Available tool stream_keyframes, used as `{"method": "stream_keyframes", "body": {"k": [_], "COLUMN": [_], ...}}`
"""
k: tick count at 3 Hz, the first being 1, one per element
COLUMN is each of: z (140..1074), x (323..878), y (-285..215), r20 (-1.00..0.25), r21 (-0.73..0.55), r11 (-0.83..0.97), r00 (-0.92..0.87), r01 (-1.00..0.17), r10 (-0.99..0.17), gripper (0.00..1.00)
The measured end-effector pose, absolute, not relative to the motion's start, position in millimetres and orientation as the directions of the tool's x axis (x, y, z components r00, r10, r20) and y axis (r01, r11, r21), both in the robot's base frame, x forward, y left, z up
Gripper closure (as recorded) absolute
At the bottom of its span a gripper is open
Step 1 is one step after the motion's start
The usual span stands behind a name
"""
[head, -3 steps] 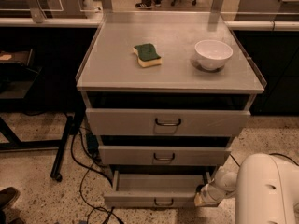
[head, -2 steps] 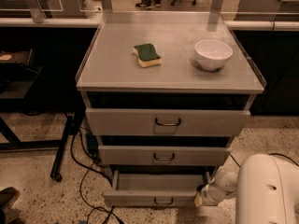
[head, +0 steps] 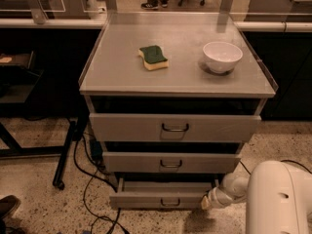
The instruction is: Close bottom drawer
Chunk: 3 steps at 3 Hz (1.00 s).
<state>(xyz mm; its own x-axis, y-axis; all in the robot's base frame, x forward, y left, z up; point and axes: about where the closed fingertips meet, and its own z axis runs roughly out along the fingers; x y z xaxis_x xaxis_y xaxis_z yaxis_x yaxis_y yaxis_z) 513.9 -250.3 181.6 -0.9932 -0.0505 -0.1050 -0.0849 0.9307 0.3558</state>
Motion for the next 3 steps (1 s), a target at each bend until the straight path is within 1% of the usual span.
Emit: {"method": "stream_keyframes", "body": {"k": [1, 2, 3], "z": [193, 193, 184], "x": [543, 543, 564], "y": [-252, -252, -258], "r20": [-0.162, -0.161, -0.164], "r21": [0.363, 0.363, 0.352], "r11": [0.930, 0.930, 0.936], "r00": [-0.987, -0.987, -0.984], "r01": [-0.053, -0.052, 0.004], "r10": [0.007, 0.007, 0.065], "gripper": [1.00, 1.00, 1.00]}}
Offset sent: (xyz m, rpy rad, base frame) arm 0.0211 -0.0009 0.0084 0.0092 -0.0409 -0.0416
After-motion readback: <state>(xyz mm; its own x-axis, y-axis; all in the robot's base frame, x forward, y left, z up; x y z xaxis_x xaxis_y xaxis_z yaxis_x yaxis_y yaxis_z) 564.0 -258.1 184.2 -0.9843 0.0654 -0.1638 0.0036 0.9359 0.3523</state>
